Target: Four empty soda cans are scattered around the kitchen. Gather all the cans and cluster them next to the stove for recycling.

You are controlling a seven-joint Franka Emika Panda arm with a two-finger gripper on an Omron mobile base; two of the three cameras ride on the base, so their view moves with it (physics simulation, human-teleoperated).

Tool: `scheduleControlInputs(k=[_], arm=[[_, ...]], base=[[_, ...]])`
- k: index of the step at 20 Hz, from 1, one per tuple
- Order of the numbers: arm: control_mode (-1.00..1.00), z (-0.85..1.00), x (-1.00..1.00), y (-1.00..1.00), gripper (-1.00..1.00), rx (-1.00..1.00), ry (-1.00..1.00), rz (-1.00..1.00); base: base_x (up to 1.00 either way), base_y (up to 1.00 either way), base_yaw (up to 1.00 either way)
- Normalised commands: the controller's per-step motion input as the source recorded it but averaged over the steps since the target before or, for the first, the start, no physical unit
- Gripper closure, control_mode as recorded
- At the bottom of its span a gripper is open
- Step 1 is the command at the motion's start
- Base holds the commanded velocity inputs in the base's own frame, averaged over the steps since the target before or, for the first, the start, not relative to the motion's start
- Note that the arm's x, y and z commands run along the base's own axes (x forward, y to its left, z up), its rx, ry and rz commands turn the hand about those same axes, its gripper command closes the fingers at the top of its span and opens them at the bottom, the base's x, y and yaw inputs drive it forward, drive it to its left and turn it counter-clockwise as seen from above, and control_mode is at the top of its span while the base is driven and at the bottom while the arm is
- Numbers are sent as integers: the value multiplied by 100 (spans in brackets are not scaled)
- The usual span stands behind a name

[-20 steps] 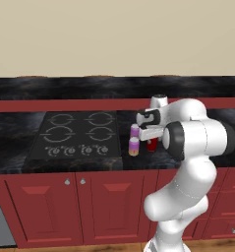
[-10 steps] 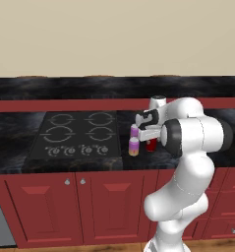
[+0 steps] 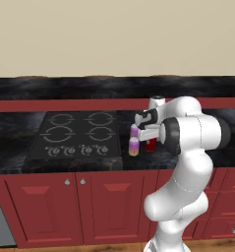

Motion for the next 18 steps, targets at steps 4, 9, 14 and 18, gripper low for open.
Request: scheduleControlInputs(k=[4, 9, 14, 18], arm=[[-100, -4, 7, 0, 100, 0, 0, 0], [-100, -10, 1, 0, -100, 0, 0, 0], [-100, -10, 0, 1, -100, 0, 0, 0], [-100, -1, -1, 0, -100, 0, 0, 0]], base=[[0, 0, 0], [0, 0, 0], [0, 0, 0], [0, 0, 0]])
